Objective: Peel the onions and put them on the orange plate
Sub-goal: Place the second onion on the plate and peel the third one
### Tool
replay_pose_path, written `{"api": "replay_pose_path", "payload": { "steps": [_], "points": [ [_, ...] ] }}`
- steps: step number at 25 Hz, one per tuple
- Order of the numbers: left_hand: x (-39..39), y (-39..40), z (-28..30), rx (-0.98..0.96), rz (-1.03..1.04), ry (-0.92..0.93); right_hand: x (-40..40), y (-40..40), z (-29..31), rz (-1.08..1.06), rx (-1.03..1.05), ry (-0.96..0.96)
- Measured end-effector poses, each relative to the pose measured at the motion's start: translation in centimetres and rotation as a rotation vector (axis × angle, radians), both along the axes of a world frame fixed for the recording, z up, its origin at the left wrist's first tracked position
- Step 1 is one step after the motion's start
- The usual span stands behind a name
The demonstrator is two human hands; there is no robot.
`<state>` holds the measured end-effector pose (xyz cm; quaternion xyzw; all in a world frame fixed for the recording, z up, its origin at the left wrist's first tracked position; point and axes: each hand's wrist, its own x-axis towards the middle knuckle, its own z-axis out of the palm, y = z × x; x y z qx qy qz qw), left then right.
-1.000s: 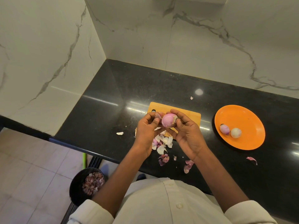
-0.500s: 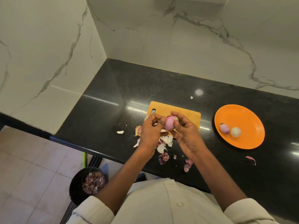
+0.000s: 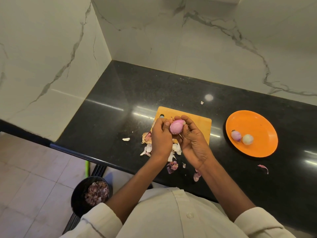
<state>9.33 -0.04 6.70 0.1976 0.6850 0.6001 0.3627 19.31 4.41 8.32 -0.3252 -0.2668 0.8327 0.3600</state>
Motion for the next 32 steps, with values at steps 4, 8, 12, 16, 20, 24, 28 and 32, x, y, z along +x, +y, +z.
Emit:
{"api": "replay_pose_path", "payload": {
  "steps": [4, 8, 12, 16, 20, 24, 28, 32],
  "points": [
    [-0.4, -0.7, 0.5, 0.106, -0.07, -0.179, 0.3, 0.8, -0.4, -0.031, 0.045, -0.148],
    [-1.3, -1.3, 0.1, 0.102, -0.163, -0.04, 1.1, 1.1, -0.4, 0.0, 0.194, -0.336],
    [-1.3, -1.5, -0.5, 0.083, -0.287, 0.217, 1.0, 1.0, -0.1, -0.029, 0.207, -0.41],
    [-0.7, -1.3, -1.0, 0.083, -0.391, 0.466, 0.7, 0.4, 0.0, -0.078, 0.118, -0.373],
    [-1.1, -1.3, -1.1, 0.036, -0.449, 0.482, 0.7, 0.2, -0.1, -0.044, 0.182, -0.424],
    [-0.9, -1.6, -1.3, 0.054, -0.458, 0.453, 0.7, 0.0, 0.0, -0.026, 0.186, -0.418],
    [-1.3, -1.8, -0.5, 0.064, -0.373, 0.399, 0.4, 0.0, 0.3, -0.023, 0.109, -0.334],
    [-2.1, -1.9, -0.1, 0.11, -0.315, 0.128, 0.6, 0.4, 0.6, -0.05, 0.217, -0.421]
  ]
}}
